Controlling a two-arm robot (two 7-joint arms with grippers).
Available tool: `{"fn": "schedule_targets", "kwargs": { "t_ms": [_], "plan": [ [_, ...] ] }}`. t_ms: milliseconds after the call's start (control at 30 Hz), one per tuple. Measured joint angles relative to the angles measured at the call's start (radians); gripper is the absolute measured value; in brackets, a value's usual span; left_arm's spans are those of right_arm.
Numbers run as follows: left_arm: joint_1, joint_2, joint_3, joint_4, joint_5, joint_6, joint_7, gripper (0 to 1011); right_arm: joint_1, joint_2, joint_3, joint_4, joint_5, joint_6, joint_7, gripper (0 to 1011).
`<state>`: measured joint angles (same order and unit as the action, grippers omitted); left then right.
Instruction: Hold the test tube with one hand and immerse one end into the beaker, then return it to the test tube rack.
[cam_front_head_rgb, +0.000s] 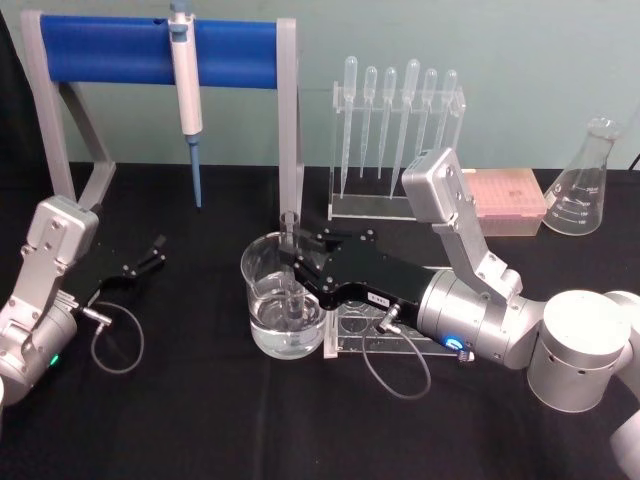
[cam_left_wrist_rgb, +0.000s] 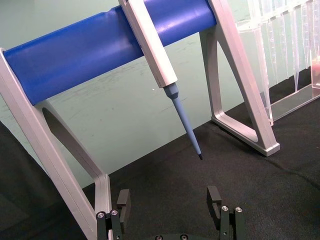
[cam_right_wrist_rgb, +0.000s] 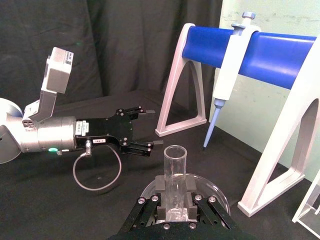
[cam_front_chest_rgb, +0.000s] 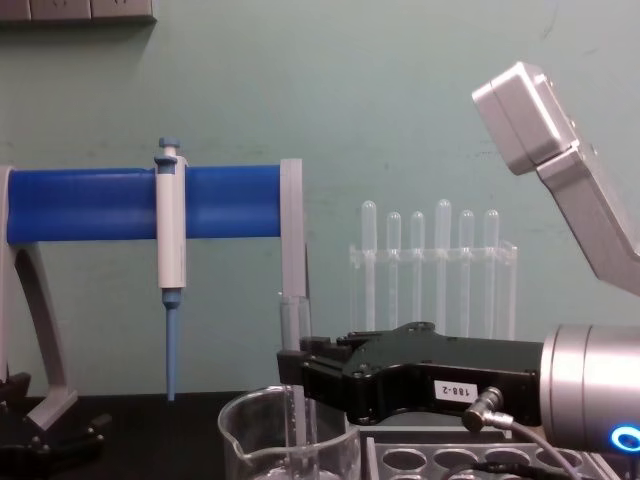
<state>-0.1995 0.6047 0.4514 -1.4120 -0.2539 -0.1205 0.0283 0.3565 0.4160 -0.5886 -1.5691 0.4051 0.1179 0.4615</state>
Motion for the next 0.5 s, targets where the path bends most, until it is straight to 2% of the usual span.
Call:
{"fn": "schedule_targets", "kwargs": {
  "t_ms": [500],
  "plan": [
    [0.000,0.000,0.000,0.000,0.000,0.000,0.000,1000,0.000,0.000,0.000,0.000,0.000,0.000,0.000,224]
  ]
}}
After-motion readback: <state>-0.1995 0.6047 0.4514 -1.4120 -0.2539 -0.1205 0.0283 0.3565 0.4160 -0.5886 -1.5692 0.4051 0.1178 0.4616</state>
